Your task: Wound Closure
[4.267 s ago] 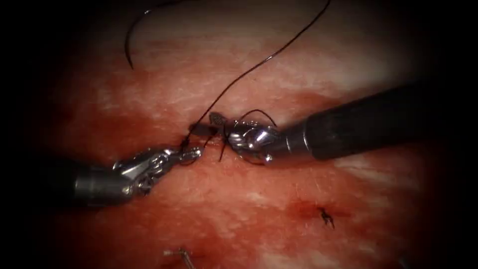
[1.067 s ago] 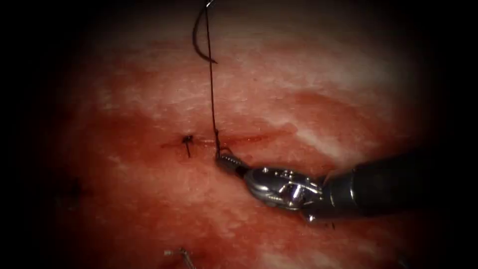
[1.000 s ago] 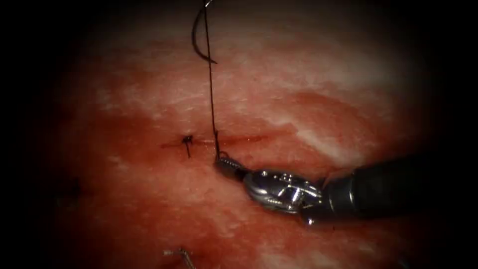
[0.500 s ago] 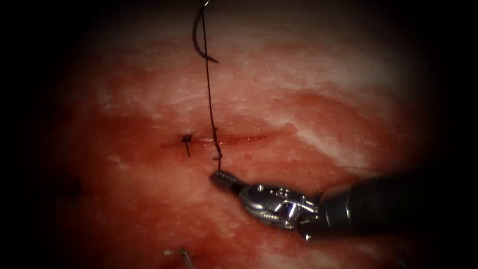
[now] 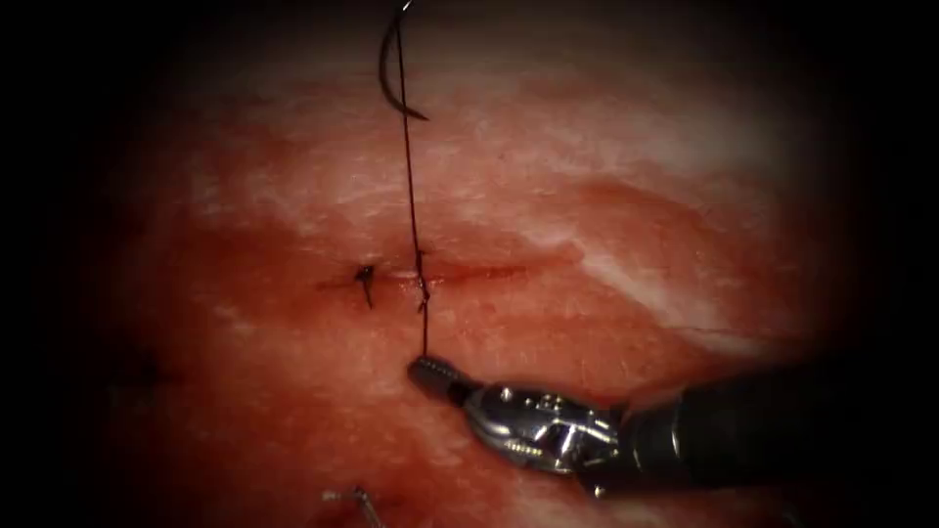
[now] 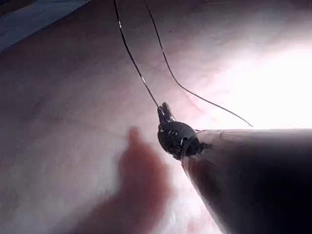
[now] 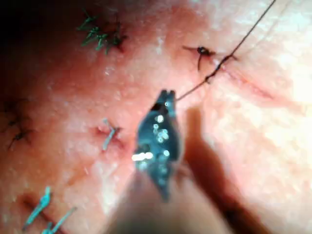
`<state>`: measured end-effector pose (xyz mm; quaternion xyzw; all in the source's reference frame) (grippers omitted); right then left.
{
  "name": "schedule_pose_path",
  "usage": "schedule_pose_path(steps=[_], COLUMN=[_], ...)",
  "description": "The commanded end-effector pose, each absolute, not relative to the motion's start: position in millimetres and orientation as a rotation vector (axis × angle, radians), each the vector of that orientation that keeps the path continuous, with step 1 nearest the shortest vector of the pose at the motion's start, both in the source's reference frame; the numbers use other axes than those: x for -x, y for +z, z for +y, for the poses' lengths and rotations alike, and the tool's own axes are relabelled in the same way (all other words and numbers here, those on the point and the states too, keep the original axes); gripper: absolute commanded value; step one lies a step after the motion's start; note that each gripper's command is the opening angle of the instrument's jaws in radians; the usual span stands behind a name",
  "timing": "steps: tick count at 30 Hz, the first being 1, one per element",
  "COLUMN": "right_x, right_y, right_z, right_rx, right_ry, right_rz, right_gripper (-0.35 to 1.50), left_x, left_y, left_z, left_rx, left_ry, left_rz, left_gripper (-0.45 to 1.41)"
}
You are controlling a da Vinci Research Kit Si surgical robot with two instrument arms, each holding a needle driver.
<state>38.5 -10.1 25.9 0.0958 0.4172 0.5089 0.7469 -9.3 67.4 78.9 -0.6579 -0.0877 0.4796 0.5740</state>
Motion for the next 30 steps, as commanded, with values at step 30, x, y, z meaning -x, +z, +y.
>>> schedule_pose_path(steps=[30], right_x=[-38.8], right_y=[27.3], right_z=[-16.9], right_rx=[-0.216], right_ry=[1.088], right_rz=[0.887], right_gripper=[-0.35], left_x=[9.5], left_y=[82.2], left_z=[68.4], left_rx=[1.535], left_ry=[1.166], left_rz=[-0.160], left_gripper=[-0.45])
